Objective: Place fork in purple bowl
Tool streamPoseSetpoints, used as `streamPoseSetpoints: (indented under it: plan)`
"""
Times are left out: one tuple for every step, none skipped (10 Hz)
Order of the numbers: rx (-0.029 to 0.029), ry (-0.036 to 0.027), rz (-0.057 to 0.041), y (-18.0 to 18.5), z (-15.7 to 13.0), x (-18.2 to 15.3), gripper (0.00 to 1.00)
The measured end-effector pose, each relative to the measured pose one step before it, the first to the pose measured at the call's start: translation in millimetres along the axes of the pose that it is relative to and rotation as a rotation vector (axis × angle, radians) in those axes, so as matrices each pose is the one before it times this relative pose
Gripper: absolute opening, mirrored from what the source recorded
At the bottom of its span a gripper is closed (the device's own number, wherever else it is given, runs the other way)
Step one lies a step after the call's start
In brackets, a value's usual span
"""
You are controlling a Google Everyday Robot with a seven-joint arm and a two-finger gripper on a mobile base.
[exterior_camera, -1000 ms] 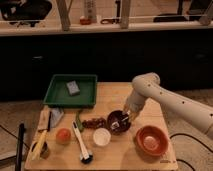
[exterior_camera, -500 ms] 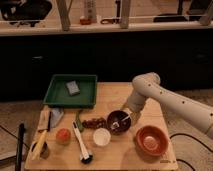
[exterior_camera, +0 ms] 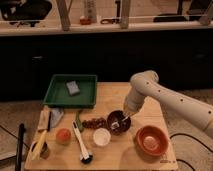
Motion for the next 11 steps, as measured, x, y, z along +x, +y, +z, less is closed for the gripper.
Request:
streamPoseSetpoints:
  plan:
    - [0.00003, -0.00276, 0.00014, -0.10, -0.88, -0.15, 0.00]
    - [-0.00115, -0.00176, -0.00049, 0.06, -0.38, -0.24, 0.00]
    - [-0.00246, -0.00113, -0.00125, -0.08, 0.01, -0.72, 0.00]
    - [-0.00245, 0.00020, -0.00195, -0.14, 0.17, -0.87, 0.01]
    - [-0.00072, 0.00235, 0.00139, 0.03, -0.48, -0.10, 0.06]
    - [-0.00130, 0.00029, 0.00182, 0.22, -0.03, 0.15, 0.12]
    - [-0.00080, -0.00148, 0.00602, -0.10, -0.55, 0.66, 0.26]
    - [-0.00032, 0.00023, 0.00359, 0.18, -0.48, 0.77, 0.33]
    - [-0.00225, 0.00089, 0.00404, 0.47, -0.21, 0.95, 0.43]
    - [-0.00220, 0.00046, 0.00327, -0.02, 0.05, 0.85, 0.55]
    - [-0.00224, 0.00061, 0.00103, -0.32, -0.09, 0.47, 0.64]
